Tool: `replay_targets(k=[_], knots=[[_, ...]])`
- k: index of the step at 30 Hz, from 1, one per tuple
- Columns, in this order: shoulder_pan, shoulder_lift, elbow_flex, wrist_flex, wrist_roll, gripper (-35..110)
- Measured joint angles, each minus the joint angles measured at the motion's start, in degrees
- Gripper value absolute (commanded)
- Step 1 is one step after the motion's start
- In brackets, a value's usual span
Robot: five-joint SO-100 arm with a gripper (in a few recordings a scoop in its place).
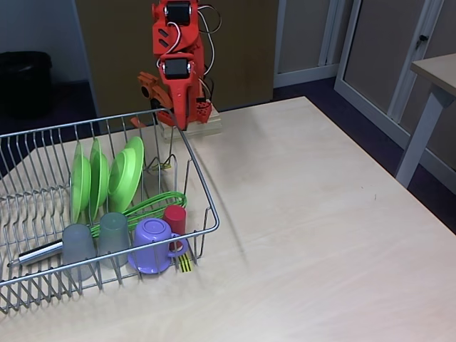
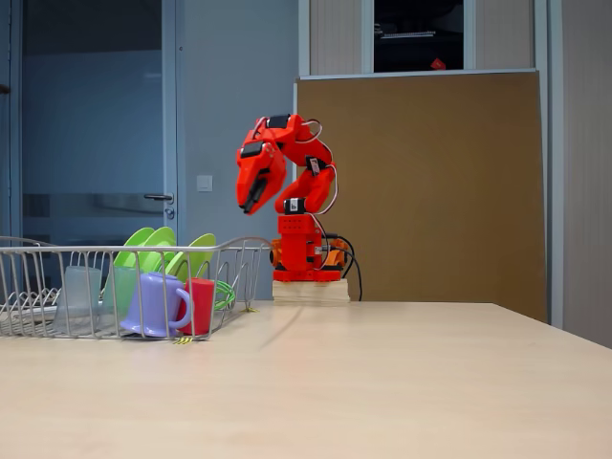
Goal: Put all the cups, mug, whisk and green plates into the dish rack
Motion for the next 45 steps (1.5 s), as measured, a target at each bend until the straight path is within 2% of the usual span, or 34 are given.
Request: replay_targets(k=[5, 9, 16, 22, 27, 33, 41, 45], knots=[[-8.79, 5.01, 4.57, 0.00, 4.22, 0], [-13.89, 6.50, 6.68, -1.67, 12.92, 0], [-20.21, 10.55, 15.64, -7.29, 14.50, 0], [-21.36, 17.40, 28.21, -15.82, 9.40, 0], [-21.97, 23.29, 35.33, -16.87, 5.80, 0], [-22.15, 26.89, 39.64, -13.97, 3.25, 0], [-24.35, 30.94, 40.61, -3.69, 0.26, 0], [-24.17, 33.31, 40.61, 0.79, 2.55, 0]])
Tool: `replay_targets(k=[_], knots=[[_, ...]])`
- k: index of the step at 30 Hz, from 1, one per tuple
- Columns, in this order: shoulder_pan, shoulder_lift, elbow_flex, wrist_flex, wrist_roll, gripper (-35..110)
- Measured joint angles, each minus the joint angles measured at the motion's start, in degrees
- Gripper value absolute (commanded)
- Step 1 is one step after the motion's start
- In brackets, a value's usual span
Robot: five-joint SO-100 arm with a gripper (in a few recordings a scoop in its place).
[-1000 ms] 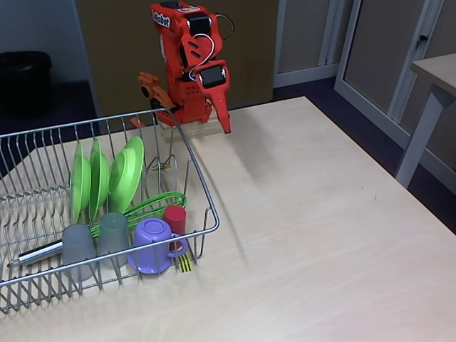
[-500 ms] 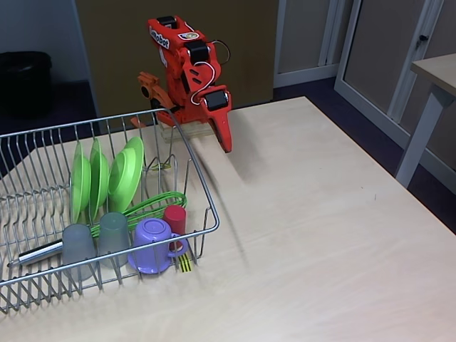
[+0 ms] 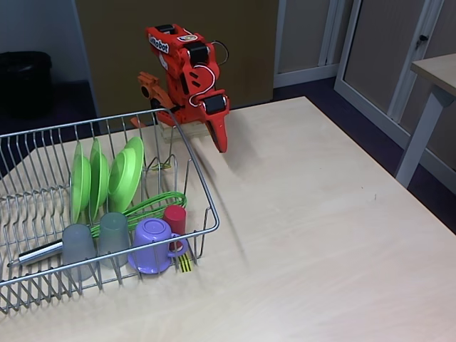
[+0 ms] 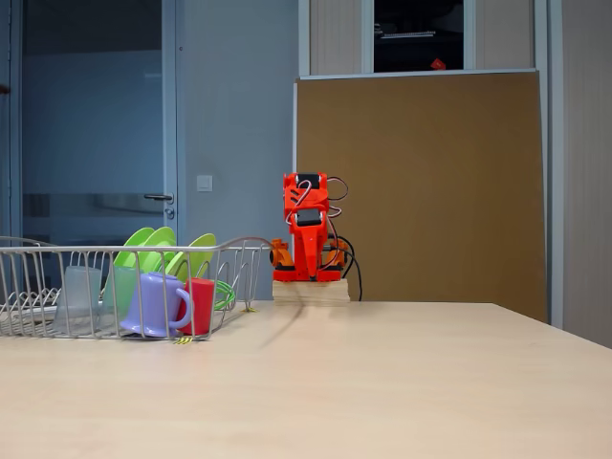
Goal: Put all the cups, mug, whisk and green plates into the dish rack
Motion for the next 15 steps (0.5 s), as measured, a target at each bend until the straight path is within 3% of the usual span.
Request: replay_targets(k=[15], knots=[[-4.22, 5.98, 0.00, 6.24, 1.05, 0]])
